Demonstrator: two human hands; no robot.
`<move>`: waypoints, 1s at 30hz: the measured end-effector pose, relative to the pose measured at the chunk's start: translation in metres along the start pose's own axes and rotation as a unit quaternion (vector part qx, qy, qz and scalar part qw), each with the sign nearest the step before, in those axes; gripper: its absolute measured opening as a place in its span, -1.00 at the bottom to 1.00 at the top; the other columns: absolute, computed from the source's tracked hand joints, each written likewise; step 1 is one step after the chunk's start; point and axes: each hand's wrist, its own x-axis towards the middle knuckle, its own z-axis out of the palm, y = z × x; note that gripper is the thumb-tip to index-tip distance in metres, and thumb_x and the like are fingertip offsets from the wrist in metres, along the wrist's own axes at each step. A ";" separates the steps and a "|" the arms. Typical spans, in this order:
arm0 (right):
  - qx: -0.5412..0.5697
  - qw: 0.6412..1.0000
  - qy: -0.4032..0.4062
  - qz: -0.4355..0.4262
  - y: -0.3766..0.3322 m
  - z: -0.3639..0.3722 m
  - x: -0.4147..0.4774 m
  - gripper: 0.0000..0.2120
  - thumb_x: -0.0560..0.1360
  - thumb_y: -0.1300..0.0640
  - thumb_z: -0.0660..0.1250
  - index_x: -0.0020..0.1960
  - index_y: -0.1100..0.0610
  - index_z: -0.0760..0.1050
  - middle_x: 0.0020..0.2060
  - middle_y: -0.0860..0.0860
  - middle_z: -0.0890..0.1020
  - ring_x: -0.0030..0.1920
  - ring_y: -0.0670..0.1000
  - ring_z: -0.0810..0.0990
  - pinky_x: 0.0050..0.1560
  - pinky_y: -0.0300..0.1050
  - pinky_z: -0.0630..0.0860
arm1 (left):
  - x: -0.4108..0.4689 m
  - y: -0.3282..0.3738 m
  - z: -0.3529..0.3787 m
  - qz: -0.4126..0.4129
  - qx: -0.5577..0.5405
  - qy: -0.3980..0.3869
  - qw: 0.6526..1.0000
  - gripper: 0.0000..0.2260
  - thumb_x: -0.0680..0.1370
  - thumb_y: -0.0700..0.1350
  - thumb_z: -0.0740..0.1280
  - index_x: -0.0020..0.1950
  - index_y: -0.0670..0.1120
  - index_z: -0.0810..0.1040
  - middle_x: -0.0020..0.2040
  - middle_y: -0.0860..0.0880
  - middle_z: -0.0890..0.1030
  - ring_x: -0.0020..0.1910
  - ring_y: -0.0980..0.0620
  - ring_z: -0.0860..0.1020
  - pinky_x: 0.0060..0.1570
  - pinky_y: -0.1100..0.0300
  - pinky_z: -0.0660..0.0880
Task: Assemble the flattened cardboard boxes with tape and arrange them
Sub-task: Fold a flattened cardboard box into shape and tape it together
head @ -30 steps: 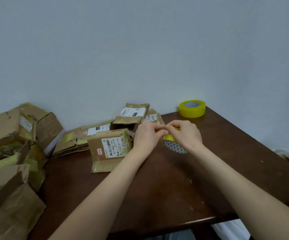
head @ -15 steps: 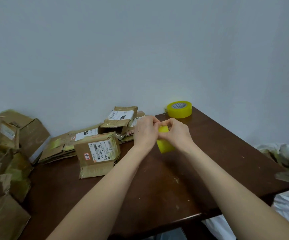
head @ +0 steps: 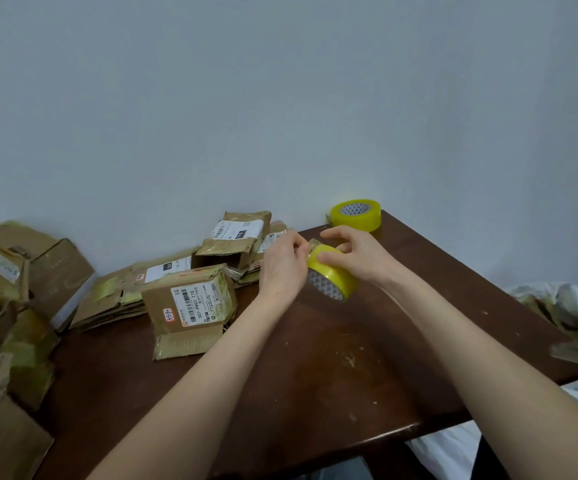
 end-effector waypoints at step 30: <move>-0.119 0.983 -0.060 0.128 -0.064 0.233 0.061 -0.31 0.63 -0.09 0.05 0.57 0.16 -0.22 0.48 0.20 0.25 0.33 0.23 0.42 0.27 0.10 0.42 | 0.008 -0.194 -0.129 -0.277 0.093 -0.064 0.954 -0.59 0.58 0.18 0.19 -0.02 -0.17 0.54 -0.02 -0.11 0.61 -0.03 -0.10 0.56 -0.08 0.11 0.46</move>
